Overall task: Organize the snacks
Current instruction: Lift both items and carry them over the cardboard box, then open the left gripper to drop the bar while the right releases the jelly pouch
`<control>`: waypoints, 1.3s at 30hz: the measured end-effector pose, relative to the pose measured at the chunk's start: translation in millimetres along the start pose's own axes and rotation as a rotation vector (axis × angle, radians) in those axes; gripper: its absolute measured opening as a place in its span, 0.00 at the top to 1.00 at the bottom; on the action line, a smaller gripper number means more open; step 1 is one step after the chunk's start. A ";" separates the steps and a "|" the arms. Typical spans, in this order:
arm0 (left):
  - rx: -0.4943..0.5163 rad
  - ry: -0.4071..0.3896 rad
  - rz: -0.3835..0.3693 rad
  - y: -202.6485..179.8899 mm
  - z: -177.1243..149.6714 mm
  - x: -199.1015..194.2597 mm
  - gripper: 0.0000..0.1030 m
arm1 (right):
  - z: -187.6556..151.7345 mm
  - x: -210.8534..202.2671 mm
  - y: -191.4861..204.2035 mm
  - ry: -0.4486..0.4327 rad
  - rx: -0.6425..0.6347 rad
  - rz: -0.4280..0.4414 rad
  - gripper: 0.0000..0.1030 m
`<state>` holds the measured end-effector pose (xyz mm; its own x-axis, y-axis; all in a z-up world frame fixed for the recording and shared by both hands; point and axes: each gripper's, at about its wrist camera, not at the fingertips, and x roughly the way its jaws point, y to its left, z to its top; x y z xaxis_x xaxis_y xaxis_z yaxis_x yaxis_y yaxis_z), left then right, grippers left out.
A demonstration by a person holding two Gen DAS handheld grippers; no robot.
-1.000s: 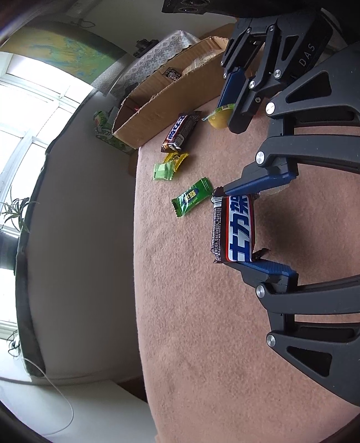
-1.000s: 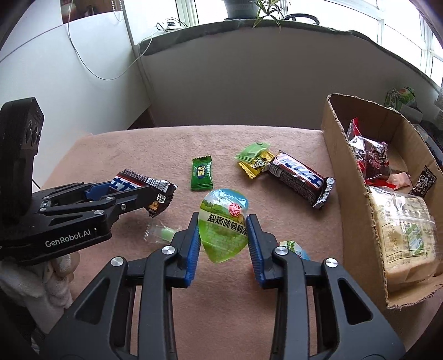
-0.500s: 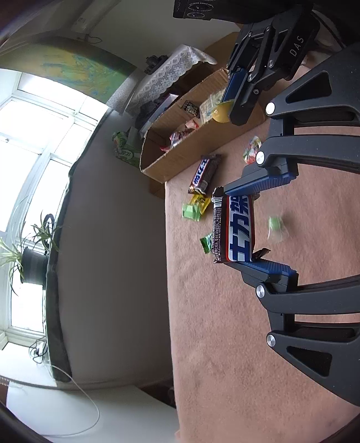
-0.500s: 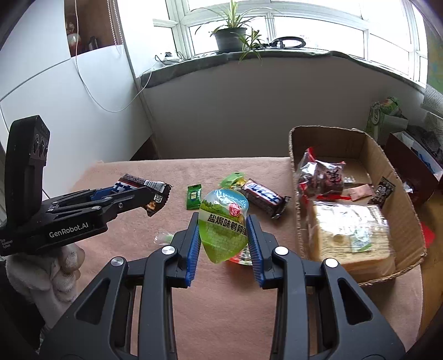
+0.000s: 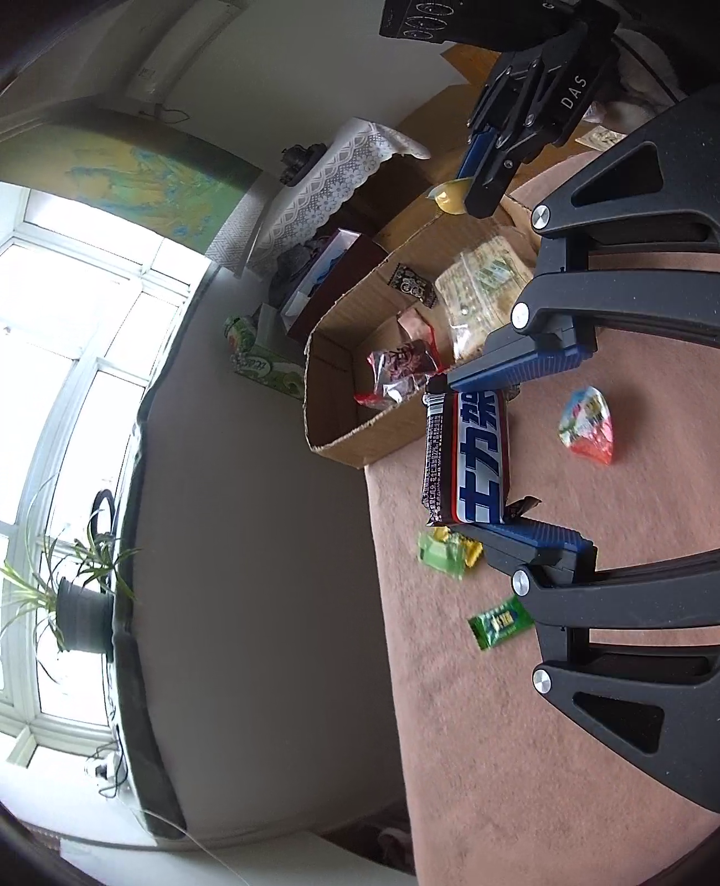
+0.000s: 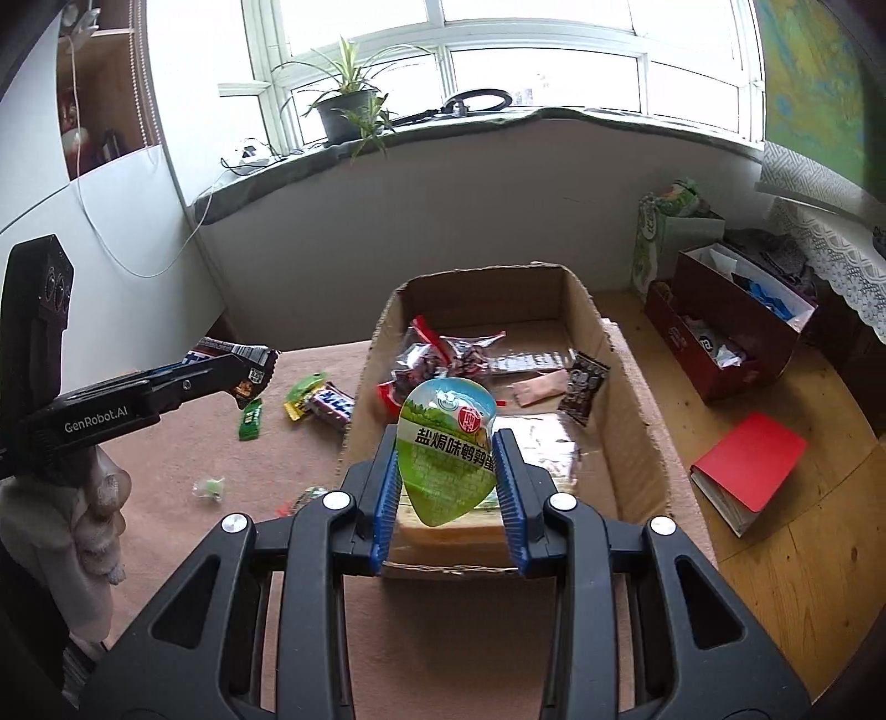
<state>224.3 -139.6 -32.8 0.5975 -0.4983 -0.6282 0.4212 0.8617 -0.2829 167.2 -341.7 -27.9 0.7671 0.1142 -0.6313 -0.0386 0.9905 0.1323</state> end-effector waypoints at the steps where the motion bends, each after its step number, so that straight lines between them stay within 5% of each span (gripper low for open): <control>1: 0.003 0.004 -0.003 -3.8 2.4 5.0 0.59 | 0.1 0.6 -6.3 0.001 0.004 -0.007 0.67; 18: 0.077 0.079 -0.053 -76.8 41.2 88.4 0.59 | -2.8 34.6 -53.2 0.033 0.041 0.015 0.67; 31: 0.049 0.120 -0.072 -90.6 51.2 110.8 0.58 | -2.4 39.0 -57.2 0.033 0.027 0.020 0.66; 35: 0.047 0.122 -0.064 -93.8 53.0 108.5 0.45 | -2.1 35.4 -54.4 0.020 0.020 0.011 0.49; 39: 0.042 0.111 -0.065 -93.5 54.6 101.7 0.44 | -2.7 29.6 -51.0 0.011 0.010 0.006 0.42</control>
<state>282.9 -276.0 -30.6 0.4895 -0.5375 -0.6867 0.4862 0.8219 -0.2968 190.1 -388.6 -55.4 0.7595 0.1209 -0.6392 -0.0365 0.9889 0.1437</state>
